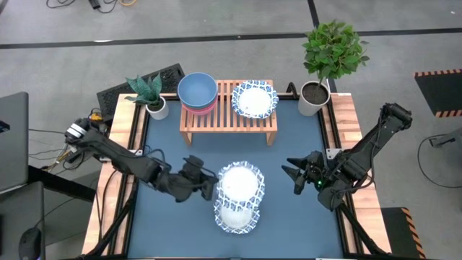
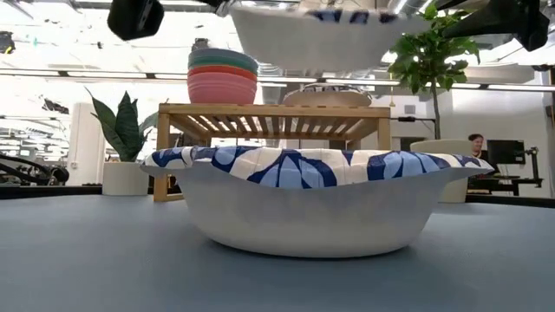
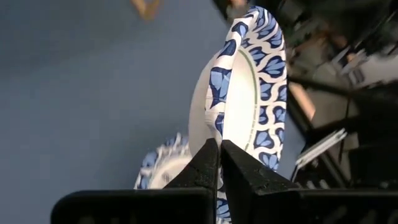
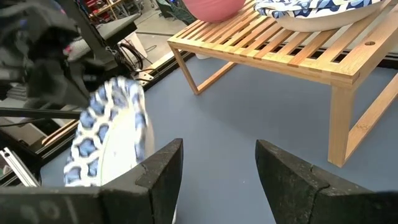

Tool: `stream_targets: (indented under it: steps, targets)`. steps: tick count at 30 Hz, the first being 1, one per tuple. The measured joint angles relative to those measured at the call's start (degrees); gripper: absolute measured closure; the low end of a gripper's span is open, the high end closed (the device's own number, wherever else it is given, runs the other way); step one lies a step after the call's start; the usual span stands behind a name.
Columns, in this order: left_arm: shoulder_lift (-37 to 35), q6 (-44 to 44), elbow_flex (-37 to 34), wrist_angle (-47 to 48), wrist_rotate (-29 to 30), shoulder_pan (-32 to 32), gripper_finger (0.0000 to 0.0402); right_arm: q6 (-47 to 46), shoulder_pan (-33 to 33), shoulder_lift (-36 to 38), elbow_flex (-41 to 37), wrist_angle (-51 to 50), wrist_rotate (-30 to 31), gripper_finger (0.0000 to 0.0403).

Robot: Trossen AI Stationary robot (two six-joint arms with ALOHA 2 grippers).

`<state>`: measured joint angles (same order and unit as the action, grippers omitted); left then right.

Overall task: Place and stack bowls onto a shelf
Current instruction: Stack the white patterned bowl on top of the other white patterned bowls on the shelf

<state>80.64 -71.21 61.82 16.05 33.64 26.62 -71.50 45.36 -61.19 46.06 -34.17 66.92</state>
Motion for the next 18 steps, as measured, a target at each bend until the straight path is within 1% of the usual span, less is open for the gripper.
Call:
stream_targets:
  steps: [5, 10, 14, 18]
  targets:
    - [-4.98, 5.42, 0.0, -1.75, 4.88, -2.3, 0.0401, -0.02, -0.01, 0.0, 0.0, 0.0, -0.02, 0.0177]
    - [-9.19, 12.54, 0.0, -6.49, 9.28, -6.13, 0.0401, -0.02, 0.0, 0.0, 0.0, 0.0, -0.02, 0.0177]
    - [-11.3, 17.18, 0.0, -10.98, 8.05, -11.74, 0.0401, -0.01, -0.24, 0.0, 0.0, 0.0, 0.02, 0.0177]
    - [-11.49, 19.83, 0.0, -15.17, 2.54, -18.05, 0.0401, -0.02, -0.91, 0.0, 0.0, -0.03, 0.02, 0.0177]
